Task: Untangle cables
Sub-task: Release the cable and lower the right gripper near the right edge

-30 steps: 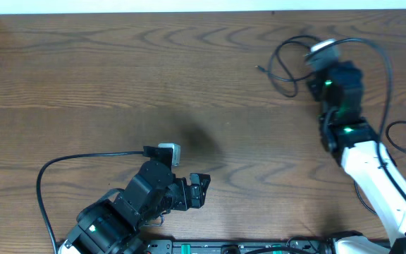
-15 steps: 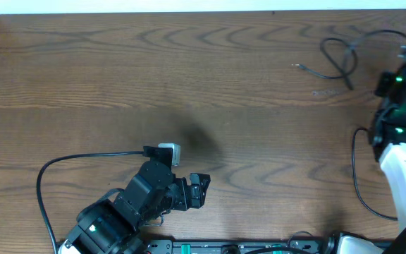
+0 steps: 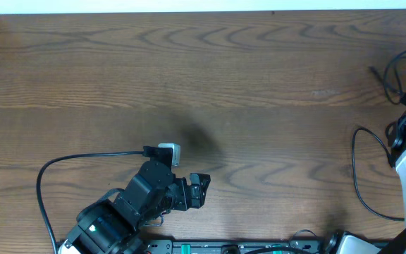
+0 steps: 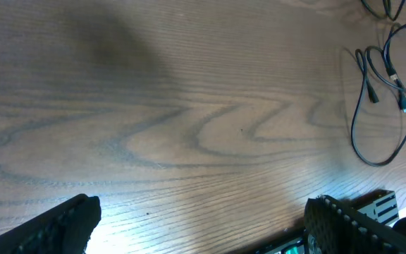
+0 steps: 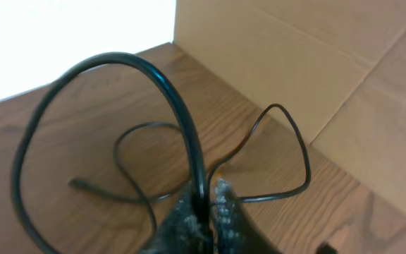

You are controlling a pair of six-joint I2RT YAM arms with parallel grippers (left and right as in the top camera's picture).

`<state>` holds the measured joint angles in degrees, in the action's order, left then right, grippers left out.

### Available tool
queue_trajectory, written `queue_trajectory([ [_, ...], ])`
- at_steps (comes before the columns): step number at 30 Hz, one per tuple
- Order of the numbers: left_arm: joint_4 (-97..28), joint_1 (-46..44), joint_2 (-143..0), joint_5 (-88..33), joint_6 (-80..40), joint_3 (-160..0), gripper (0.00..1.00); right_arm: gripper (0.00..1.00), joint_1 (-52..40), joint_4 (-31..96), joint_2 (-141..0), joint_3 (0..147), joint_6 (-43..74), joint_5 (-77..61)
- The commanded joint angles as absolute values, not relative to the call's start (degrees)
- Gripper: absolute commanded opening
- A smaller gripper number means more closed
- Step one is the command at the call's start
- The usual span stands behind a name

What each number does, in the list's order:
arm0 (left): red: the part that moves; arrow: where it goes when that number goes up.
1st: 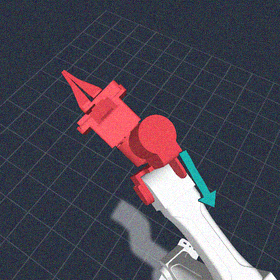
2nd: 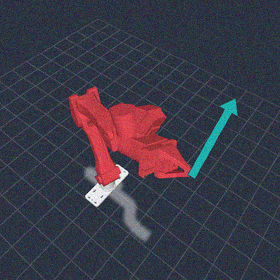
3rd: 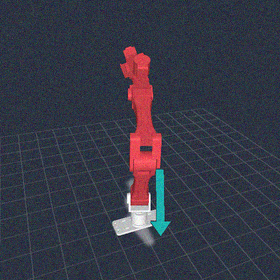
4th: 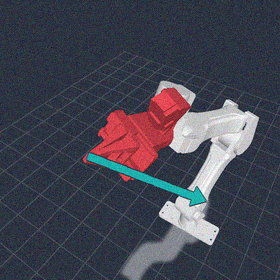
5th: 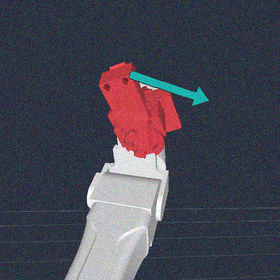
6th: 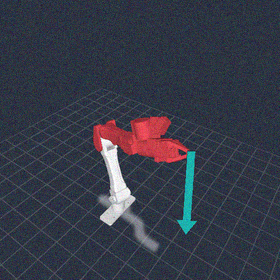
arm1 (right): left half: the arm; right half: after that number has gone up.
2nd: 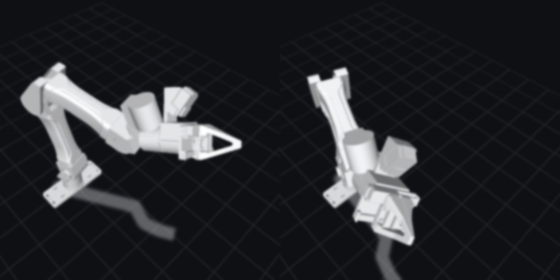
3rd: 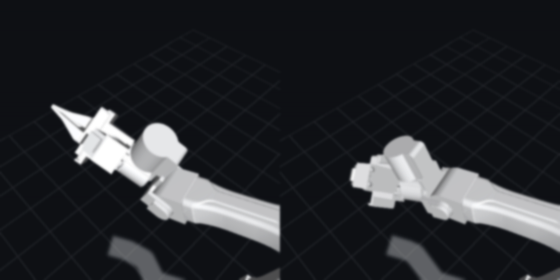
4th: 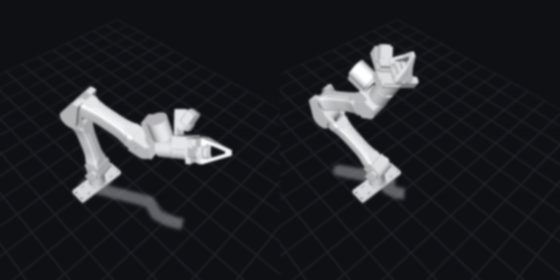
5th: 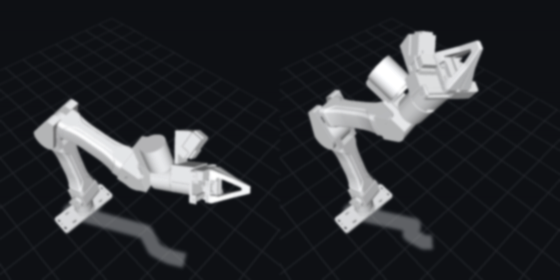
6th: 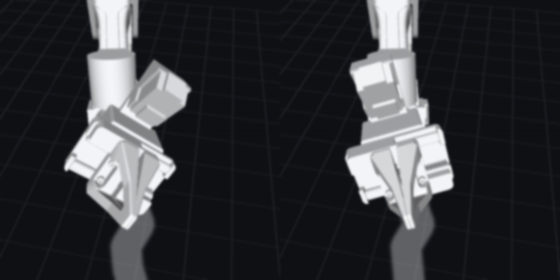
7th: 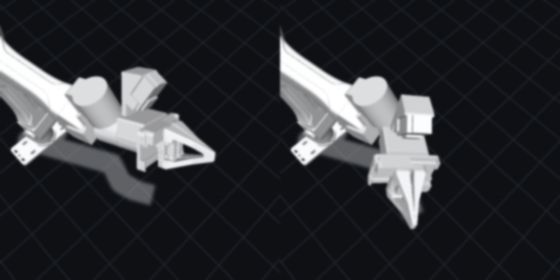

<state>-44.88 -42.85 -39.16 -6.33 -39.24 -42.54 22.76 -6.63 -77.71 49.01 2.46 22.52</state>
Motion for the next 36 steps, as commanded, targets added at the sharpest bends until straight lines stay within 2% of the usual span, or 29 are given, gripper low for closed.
queue_trajectory([
  [1, -44.99, -42.83, -38.85, -6.46, -39.72, -43.38, 0.96, 0.37, 22.94, -5.67, -76.75, 49.17, 3.16, 21.87],
  [4, -44.99, -42.83, -38.85, -6.46, -39.72, -43.38, 0.96, 0.78, 22.94, -4.58, -76.75, 49.17, 3.16, 21.87],
  [5, -44.99, -42.83, -38.85, -6.46, -39.72, -43.38, 0.96, 0.99, 22.94, -4.12, -76.75, 49.17, 3.16, 21.89],
  [12, -44.99, -42.83, -38.85, -6.46, -39.72, -43.38, 0.96, 0.99, 22.76, -1.41, -76.69, 49.17, 3.18, 19.66],
  [23, -44.99, -42.83, -38.85, -6.46, -39.72, -43.38, 0.96, 0.99, 22.72, 3.36, -68.47, 49.17, 3.16, -15.9],
  [25, -44.99, -42.83, -38.85, -6.46, -39.72, -43.38, 0.96, 0.99, 22.65, 4.47, -66.67, 49.17, 3.11, -19.0],
  [36, -44.99, -42.83, -38.85, -6.46, -39.72, -43.38, 0.96, 0.99, 21.96, 20.67, -51.29, 49.17, 2.94, -20.8],
])
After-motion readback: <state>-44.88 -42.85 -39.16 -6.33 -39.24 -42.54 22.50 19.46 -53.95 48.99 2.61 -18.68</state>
